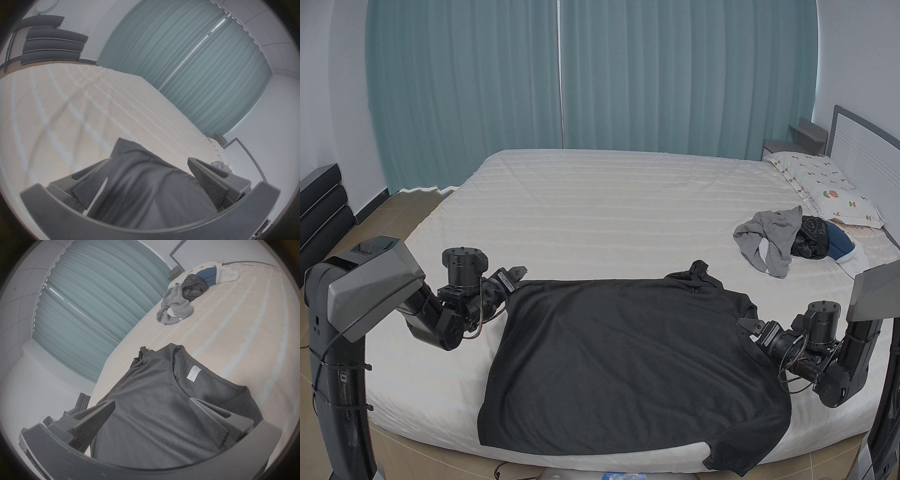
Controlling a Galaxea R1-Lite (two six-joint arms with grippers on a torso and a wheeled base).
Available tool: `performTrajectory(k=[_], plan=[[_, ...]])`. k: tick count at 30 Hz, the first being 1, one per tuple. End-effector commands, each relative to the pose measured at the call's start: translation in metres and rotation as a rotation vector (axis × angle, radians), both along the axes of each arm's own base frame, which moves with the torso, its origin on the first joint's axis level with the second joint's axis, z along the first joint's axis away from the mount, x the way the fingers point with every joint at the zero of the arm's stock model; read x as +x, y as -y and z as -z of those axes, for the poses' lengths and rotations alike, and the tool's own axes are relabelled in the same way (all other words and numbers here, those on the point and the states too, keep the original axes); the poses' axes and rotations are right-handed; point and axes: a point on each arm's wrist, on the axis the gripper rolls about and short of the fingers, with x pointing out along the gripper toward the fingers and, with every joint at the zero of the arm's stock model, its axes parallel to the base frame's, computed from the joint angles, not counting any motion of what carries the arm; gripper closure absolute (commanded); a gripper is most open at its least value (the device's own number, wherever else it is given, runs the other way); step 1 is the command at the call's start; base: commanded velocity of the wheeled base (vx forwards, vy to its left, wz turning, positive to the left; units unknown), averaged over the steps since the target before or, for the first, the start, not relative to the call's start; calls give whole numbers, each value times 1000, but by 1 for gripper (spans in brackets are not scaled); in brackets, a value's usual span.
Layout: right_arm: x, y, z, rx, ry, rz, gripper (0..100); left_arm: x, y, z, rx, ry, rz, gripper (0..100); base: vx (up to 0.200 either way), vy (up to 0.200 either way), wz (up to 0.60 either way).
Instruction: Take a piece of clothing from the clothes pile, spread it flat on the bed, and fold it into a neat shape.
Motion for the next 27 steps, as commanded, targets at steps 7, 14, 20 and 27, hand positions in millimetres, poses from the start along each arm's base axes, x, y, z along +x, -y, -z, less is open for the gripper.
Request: performTrajectory(k=[7, 14, 20, 27], plan=[[-2, -5, 4, -9, -16, -13, 0, 40, -2, 45, 5, -11, -51, 0, 0, 0, 0], [-1, -4, 6, -16, -17, -7, 0, 52, -16, 59, 4, -14, -82, 0, 0, 0, 0], [0, -3, 6, -14, -1, -5, 0, 57, -23, 65, 5, -31, -92, 0, 0, 0, 0], [-1, -3, 4, -13, 7, -5, 0, 57, -19, 72, 6, -42, -73, 0, 0, 0, 0]])
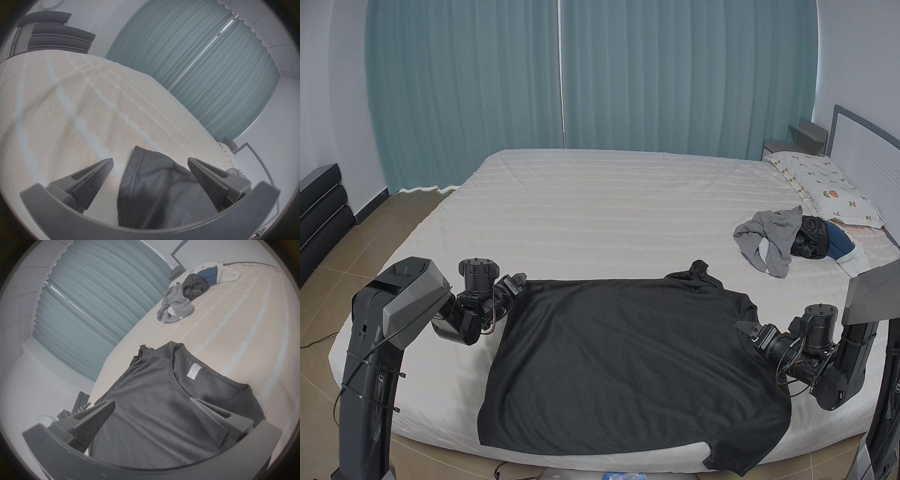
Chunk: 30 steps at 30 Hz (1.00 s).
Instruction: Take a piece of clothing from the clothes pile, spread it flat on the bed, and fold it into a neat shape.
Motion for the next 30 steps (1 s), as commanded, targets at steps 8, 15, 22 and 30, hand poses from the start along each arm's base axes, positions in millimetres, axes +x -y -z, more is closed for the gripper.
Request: performTrajectory(k=[8, 15, 22, 30], plan=[[-1, 1, -1, 1, 3, 1, 0, 8, 3, 9, 4, 1, -2, 100, 0, 0, 0], [0, 0, 0, 0, 0, 1, 0, 19, 4, -2, 5, 68, -32, 100, 0, 0, 0], [1, 0, -1, 4, 26, 1, 0, 37, 4, -9, 28, 180, -151, 100, 0, 0, 0], [2, 0, 2, 3, 23, 3, 0, 39, 3, -4, 32, 188, -160, 100, 0, 0, 0]])
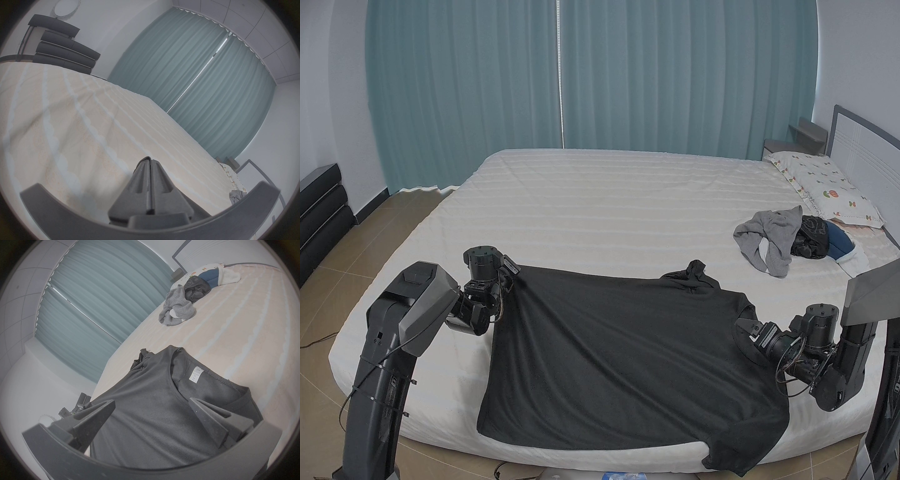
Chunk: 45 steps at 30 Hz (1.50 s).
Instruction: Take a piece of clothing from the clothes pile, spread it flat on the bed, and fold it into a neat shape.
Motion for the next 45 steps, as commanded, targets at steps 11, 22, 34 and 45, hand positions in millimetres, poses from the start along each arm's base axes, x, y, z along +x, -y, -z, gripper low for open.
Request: performTrajectory(k=[11, 22, 34, 45], plan=[[27, 14, -12, 5, 102, 47, 0, -3, 2, 15, 3, -34, 6, 100, 0, 0, 0], [113, 6, -8, -117, 59, 6, 0, -14, 1, 23, 1, -64, 12, 100, 0, 0, 0], [166, -8, 38, -353, 60, -139, 0, -23, -2, 29, 5, -105, 13, 100, 0, 0, 0], [212, -15, 45, -351, 68, -128, 0, -27, -5, 30, 0, -124, 30, 100, 0, 0, 0]])
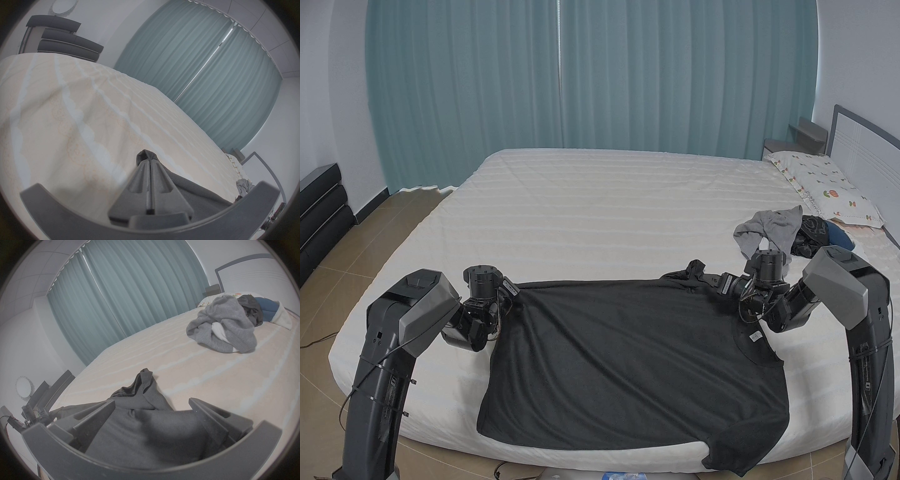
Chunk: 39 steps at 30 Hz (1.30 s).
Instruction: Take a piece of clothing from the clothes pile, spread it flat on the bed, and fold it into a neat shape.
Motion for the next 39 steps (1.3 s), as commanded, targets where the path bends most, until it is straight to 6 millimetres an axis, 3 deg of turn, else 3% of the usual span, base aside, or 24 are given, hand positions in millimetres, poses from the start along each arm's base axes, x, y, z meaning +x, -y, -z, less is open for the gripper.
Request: performTrajectory(k=[1, 6, 7, 15, 32, 35, 39], plan=[[14, -4, 26, -4, -30, -4, 0, -2, -1, -2, -2, -6, 5, 100, 0, 0, 0], [21, -8, 26, 28, -17, 4, 0, -3, 0, -1, -2, -7, 6, 100, 0, 0, 0], [21, -8, 24, 34, -21, 7, 100, -3, 0, -1, -2, -7, 6, 100, 0, 0, 0], [25, -5, 21, 40, -11, 21, 100, -2, 0, -1, -1, -6, 8, 100, 0, 0, 0], [55, 24, -30, 114, 190, 210, 100, 12, 1, -16, -12, 75, -3, 100, 0, 0, 0], [61, 32, -42, 138, 241, 259, 100, 16, 2, -22, -30, 156, -1, 100, 0, 0, 0], [67, 33, -44, 157, 273, 284, 100, 20, 3, -18, -35, 186, 0, 100, 0, 0, 0]])
